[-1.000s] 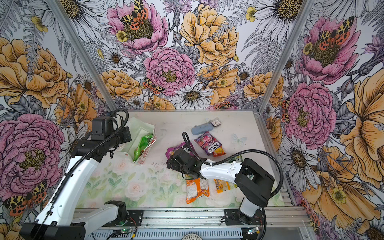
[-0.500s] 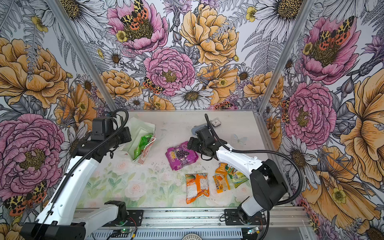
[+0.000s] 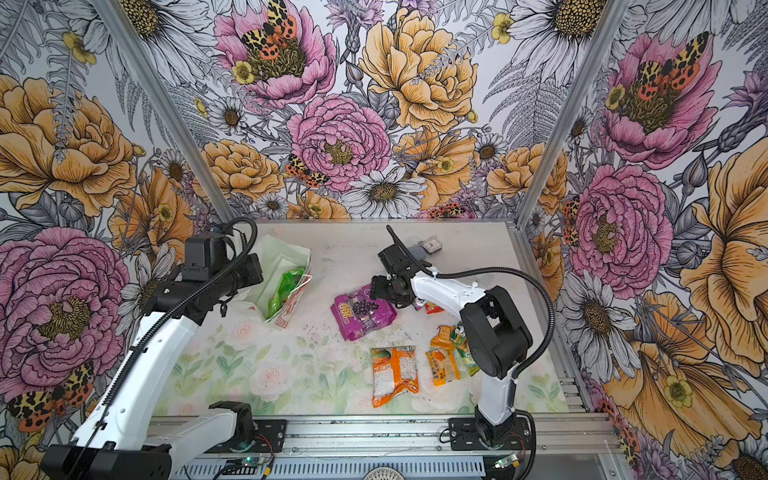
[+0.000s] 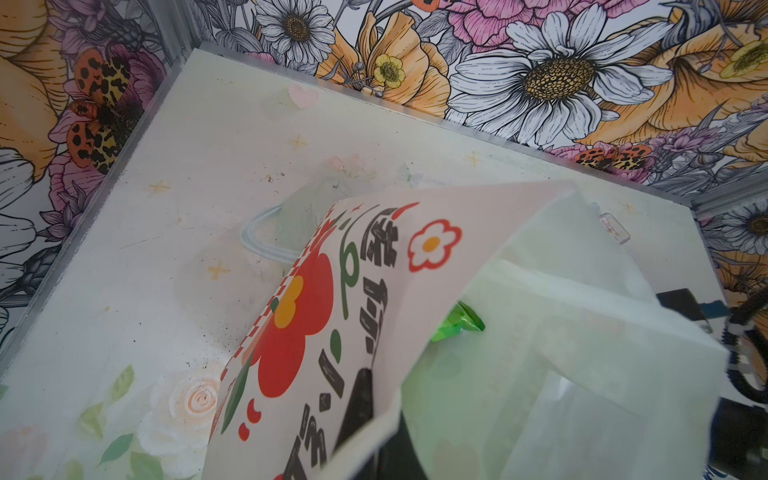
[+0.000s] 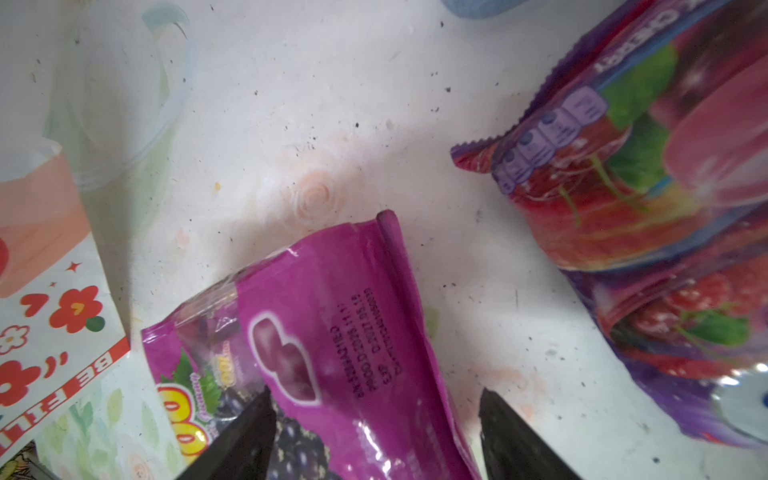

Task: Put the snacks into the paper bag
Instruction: 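Lift the purple candy bag with the right gripper and raise it upright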

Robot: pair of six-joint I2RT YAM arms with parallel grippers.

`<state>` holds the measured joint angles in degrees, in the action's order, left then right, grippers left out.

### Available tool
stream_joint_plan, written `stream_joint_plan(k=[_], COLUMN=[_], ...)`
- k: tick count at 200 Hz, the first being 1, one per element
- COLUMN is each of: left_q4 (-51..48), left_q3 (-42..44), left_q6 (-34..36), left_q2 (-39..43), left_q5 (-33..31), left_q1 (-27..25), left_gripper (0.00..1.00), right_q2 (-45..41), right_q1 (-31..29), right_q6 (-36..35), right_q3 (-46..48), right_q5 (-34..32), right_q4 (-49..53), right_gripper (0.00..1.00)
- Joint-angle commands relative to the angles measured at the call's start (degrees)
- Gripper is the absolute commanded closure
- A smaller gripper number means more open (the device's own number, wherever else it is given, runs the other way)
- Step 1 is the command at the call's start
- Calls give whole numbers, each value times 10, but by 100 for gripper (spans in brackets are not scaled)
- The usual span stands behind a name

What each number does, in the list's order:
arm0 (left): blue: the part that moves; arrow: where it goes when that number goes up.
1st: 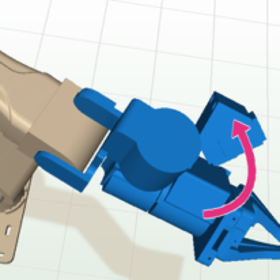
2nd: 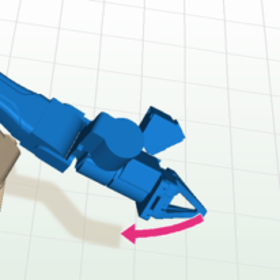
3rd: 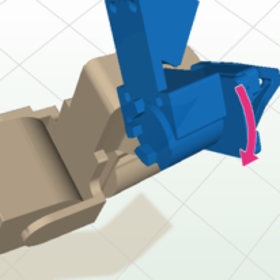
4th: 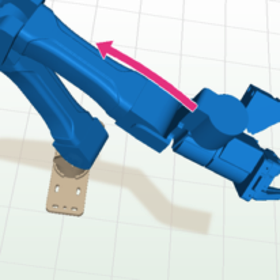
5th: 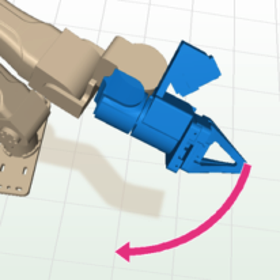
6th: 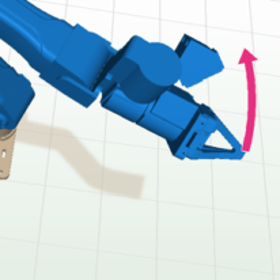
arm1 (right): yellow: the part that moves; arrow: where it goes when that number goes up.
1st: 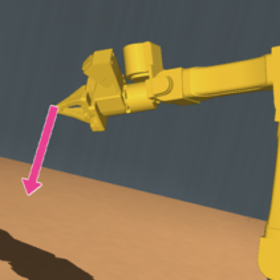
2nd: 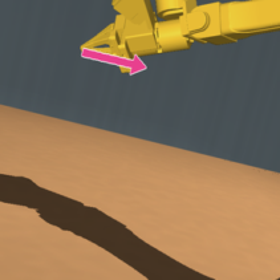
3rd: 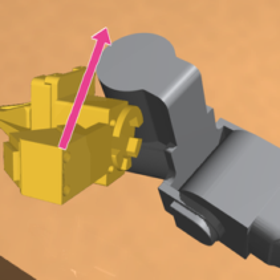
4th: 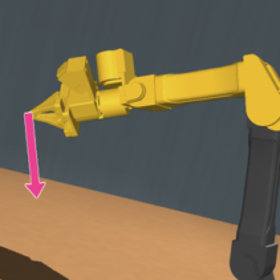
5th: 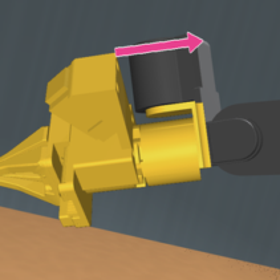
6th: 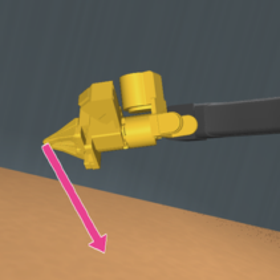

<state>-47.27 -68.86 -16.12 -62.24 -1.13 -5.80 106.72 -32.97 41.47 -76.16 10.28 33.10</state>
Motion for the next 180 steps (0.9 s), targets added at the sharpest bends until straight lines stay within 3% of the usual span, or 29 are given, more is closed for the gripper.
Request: stream_joint_plan(k=[1,11,44,55,98,180], left_q4=[14,14,15,15,15,16], left_q3=[6,6,7,7,8,10], left_q6=[-6,-5,-8,-8,-8,-16], left_q2=[3,3,4,2,3,2], left_q5=[23,23,23,24,23,20], left_q1=[8,9,12,12,13,32], left_gripper=[100,100,100,100,100,100], right_q2=[26,33,39,32,-24,-122], right_q1=[-1,-2,-5,-7,-8,-9], right_q6=[-13,-13,-11,-8,5,43], right_q3=[-14,-12,-5,-2,13,42], right_q5=[22,22,40,38,23,0], right_q4=[17,17,17,17,15,12], right_gripper=[28,34,75,82,94,100])
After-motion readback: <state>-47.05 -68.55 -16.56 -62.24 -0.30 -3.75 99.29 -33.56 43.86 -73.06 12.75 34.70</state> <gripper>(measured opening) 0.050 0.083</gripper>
